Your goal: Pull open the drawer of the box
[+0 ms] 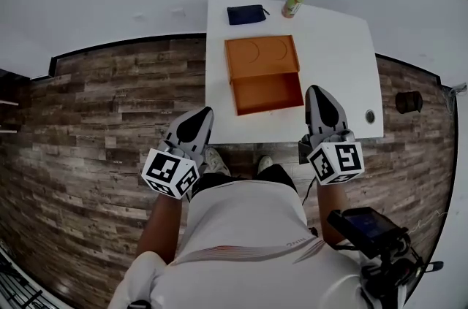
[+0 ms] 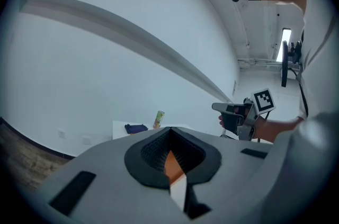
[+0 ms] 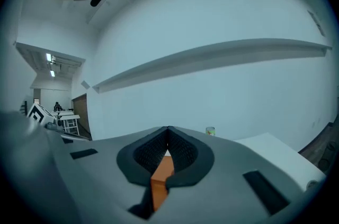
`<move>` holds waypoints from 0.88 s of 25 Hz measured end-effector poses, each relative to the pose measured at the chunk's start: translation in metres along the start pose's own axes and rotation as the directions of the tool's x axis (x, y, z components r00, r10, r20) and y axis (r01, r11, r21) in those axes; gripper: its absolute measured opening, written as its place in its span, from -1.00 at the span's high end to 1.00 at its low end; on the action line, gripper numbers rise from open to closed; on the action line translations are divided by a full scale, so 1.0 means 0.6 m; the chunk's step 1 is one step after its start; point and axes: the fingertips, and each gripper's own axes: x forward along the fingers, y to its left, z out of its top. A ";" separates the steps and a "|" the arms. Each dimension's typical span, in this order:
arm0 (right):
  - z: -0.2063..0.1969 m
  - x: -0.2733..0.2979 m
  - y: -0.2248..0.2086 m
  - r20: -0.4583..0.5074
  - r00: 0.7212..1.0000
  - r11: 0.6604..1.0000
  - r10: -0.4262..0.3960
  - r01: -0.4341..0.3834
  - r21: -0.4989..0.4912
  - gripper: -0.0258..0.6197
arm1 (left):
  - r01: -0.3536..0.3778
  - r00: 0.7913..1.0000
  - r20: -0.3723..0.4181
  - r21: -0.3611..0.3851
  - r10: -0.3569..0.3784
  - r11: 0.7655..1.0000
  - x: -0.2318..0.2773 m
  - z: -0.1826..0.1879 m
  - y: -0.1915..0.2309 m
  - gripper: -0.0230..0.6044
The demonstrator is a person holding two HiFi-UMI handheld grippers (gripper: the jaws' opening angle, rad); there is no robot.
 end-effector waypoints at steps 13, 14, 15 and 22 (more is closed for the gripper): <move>0.076 -0.154 -0.068 0.144 0.980 0.991 0.136 -0.134 -0.017 0.91 | -0.146 0.979 0.154 0.056 0.136 0.988 -0.023 0.040 -0.199 0.89; 0.076 -0.168 -0.076 0.144 0.978 0.989 0.149 -0.149 -0.017 0.91 | -0.160 0.976 0.160 0.064 0.148 0.985 -0.026 0.038 -0.217 0.89; 0.077 -0.181 -0.083 0.146 0.976 0.987 0.164 -0.163 -0.016 0.91 | -0.173 0.973 0.165 0.071 0.160 0.982 -0.029 0.035 -0.234 0.89; 0.062 -0.251 -0.102 0.144 0.965 0.975 0.219 -0.220 -0.010 0.91 | -0.240 0.956 0.189 0.073 0.222 0.968 -0.060 0.011 -0.310 0.89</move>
